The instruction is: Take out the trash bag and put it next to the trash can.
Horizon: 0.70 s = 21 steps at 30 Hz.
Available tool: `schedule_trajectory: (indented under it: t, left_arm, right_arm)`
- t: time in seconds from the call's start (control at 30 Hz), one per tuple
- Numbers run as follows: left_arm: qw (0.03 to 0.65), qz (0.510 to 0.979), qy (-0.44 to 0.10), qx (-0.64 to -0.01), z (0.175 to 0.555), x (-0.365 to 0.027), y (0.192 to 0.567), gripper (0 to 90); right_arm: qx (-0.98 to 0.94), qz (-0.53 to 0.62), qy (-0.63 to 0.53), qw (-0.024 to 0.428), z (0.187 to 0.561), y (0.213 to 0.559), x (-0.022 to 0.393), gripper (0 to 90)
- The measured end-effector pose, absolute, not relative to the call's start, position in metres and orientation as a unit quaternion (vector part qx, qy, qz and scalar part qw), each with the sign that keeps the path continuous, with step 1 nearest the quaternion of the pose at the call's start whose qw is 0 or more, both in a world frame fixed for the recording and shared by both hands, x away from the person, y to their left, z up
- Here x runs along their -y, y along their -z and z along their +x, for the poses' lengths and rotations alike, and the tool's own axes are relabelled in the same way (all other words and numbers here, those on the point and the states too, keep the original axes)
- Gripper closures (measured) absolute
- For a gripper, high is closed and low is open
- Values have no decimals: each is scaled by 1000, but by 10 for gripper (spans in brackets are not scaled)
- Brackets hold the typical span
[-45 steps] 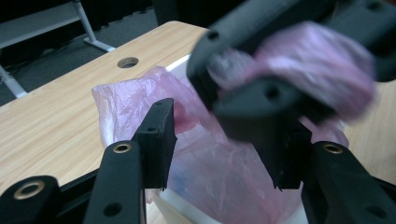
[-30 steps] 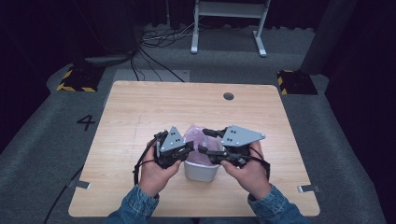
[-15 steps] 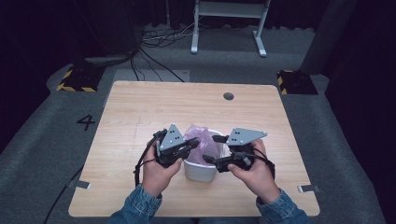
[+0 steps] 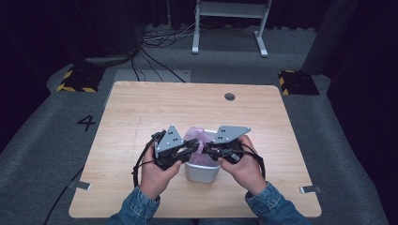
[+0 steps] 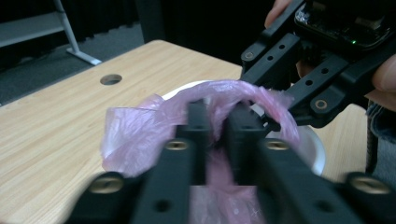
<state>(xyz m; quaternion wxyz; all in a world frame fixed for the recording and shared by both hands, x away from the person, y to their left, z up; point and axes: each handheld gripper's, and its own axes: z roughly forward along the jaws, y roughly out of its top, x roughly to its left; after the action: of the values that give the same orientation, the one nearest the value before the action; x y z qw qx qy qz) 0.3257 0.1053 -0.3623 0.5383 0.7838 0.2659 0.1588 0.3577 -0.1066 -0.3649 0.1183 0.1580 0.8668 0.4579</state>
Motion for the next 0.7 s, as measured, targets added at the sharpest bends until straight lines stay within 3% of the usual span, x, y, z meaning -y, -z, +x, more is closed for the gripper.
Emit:
schedule_trajectory:
  t: [0.1,0.23,0.7]
  left_arm:
    - [535,779,-185,-270,324,-110,361,560]
    - [536,770,-198,-282,320,-120,361,397]
    - [521,769,-228,-291,300,-151,373,326]
  right_arm:
    - [-860,166,-467,123,358,364,110,875]
    - [-853,169,-476,127,357,363,113,879]
    - [-821,180,-520,151,354,346,127,877]
